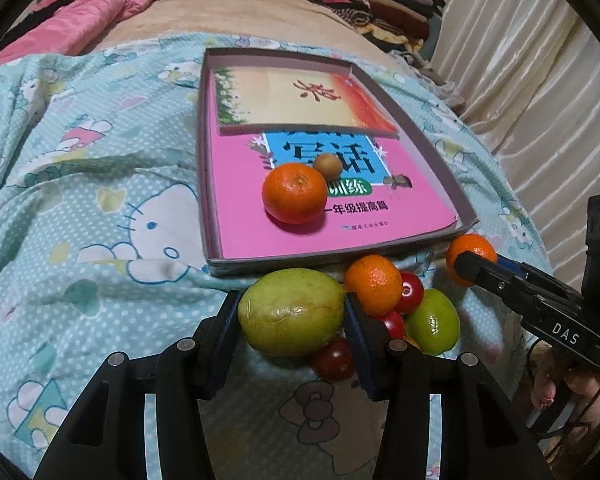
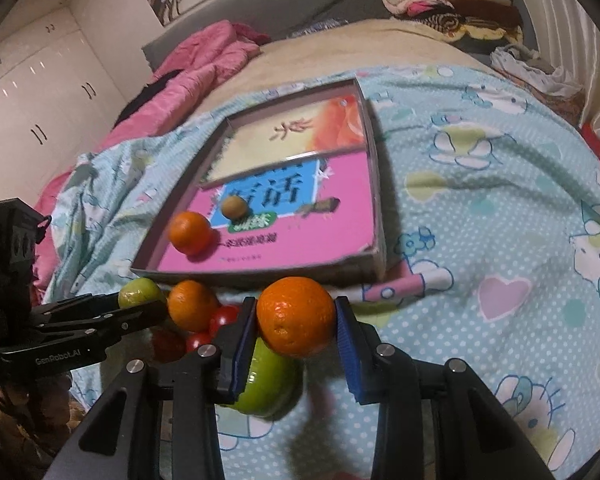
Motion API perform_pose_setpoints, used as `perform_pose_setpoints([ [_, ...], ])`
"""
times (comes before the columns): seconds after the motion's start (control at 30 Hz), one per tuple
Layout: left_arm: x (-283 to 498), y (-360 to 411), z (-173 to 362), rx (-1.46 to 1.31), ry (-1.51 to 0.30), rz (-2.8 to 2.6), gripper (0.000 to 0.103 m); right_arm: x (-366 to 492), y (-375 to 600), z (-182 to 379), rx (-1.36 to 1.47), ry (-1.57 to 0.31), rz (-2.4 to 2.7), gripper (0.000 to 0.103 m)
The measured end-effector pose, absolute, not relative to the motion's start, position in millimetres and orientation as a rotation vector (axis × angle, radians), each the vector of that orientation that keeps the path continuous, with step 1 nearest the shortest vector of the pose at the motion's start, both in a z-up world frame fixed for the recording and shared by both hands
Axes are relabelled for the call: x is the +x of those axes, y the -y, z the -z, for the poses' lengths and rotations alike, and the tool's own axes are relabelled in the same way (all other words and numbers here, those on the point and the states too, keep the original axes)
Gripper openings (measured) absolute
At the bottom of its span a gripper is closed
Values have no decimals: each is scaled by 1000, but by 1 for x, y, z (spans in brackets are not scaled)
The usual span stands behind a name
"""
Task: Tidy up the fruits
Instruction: 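Lift the guava with the left gripper while the right lifts the mandarin over the tray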
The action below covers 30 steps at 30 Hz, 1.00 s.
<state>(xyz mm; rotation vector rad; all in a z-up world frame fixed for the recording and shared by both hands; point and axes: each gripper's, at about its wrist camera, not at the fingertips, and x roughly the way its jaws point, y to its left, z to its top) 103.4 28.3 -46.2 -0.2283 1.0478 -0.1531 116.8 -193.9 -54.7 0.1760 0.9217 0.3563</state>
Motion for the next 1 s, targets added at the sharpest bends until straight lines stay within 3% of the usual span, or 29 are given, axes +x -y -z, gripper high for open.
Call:
perform_pose_setpoints([
  [1.0,91,-14,0,-194,-908,151,52,106,173,22,56,-747,-410,38],
])
